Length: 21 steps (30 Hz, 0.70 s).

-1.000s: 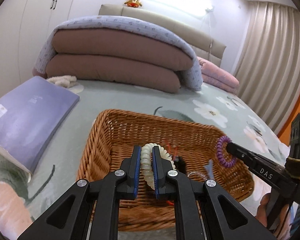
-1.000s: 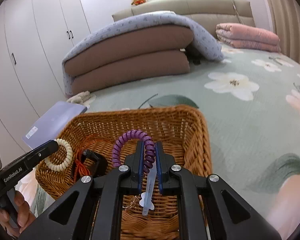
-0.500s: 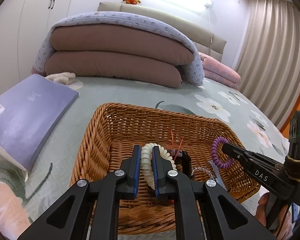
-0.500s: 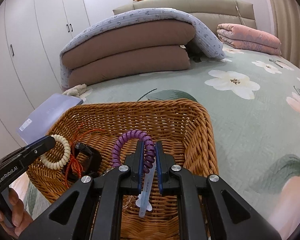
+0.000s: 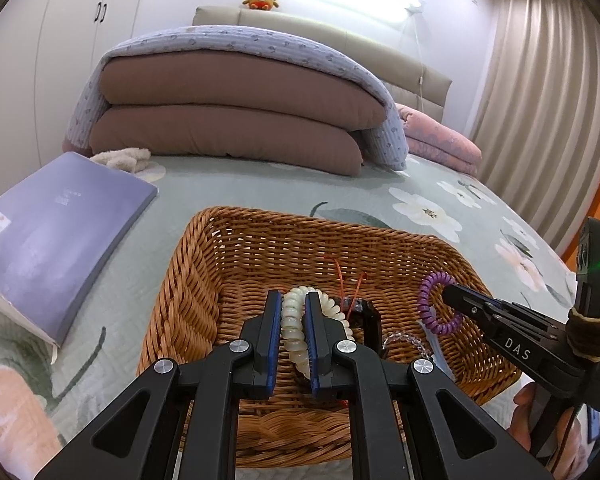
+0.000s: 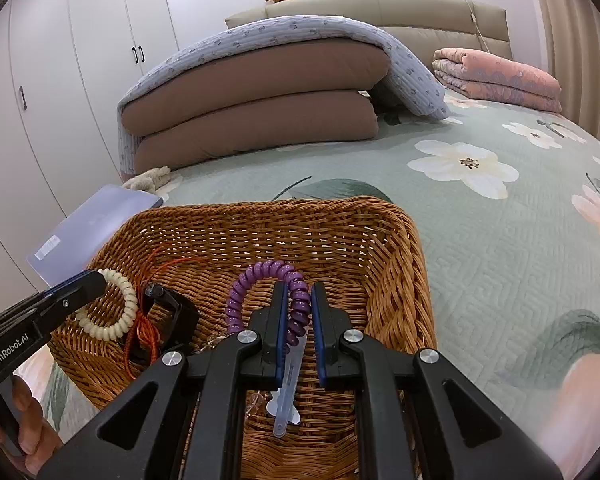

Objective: Organize jewelry
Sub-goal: 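Carry both coiled hair ties into the basket and release them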

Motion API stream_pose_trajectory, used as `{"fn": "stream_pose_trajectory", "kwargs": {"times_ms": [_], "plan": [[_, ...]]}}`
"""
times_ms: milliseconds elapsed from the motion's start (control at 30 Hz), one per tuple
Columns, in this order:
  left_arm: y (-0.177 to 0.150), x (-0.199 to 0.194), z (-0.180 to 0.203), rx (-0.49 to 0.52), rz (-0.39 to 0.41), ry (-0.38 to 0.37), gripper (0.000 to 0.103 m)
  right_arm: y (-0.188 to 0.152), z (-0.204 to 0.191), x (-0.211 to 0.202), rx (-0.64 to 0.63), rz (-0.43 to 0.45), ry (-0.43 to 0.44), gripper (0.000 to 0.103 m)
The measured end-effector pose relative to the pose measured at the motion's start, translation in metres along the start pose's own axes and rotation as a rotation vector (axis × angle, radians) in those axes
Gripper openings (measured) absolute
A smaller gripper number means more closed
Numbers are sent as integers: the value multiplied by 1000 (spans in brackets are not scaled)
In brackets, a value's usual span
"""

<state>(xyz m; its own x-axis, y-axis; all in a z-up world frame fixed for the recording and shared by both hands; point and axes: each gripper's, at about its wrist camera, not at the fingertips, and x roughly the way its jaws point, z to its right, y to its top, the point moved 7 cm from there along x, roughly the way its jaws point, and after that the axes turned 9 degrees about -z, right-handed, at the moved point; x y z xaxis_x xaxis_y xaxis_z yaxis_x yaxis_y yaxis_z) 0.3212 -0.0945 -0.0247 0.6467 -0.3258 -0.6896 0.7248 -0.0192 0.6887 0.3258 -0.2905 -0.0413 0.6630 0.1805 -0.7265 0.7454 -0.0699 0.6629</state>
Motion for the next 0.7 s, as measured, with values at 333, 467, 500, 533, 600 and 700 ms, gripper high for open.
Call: {"fn": "stream_pose_trajectory", "kwargs": {"times_ms": [333, 467, 500, 533, 600, 700], "plan": [[-1, 0, -8, -47, -10, -26, 32, 0, 2, -1, 26, 2, 14, 31], [1, -8, -11, -65, 18, -51, 37, 2, 6, -8, 50, 27, 25, 31], [2, -11, -10, -66, 25, -62, 37, 2, 8, -10, 54, 35, 28, 31], [2, -12, -10, -64, 30, -63, 37, 3, 9, -13, 58, 47, 33, 31], [2, -14, -8, -55, 39, -56, 38, 4, 10, -21, 65, 73, 39, 31], [1, -17, -4, -37, 44, -44, 38, 6, 11, -36, 68, 121, 42, 31]]}}
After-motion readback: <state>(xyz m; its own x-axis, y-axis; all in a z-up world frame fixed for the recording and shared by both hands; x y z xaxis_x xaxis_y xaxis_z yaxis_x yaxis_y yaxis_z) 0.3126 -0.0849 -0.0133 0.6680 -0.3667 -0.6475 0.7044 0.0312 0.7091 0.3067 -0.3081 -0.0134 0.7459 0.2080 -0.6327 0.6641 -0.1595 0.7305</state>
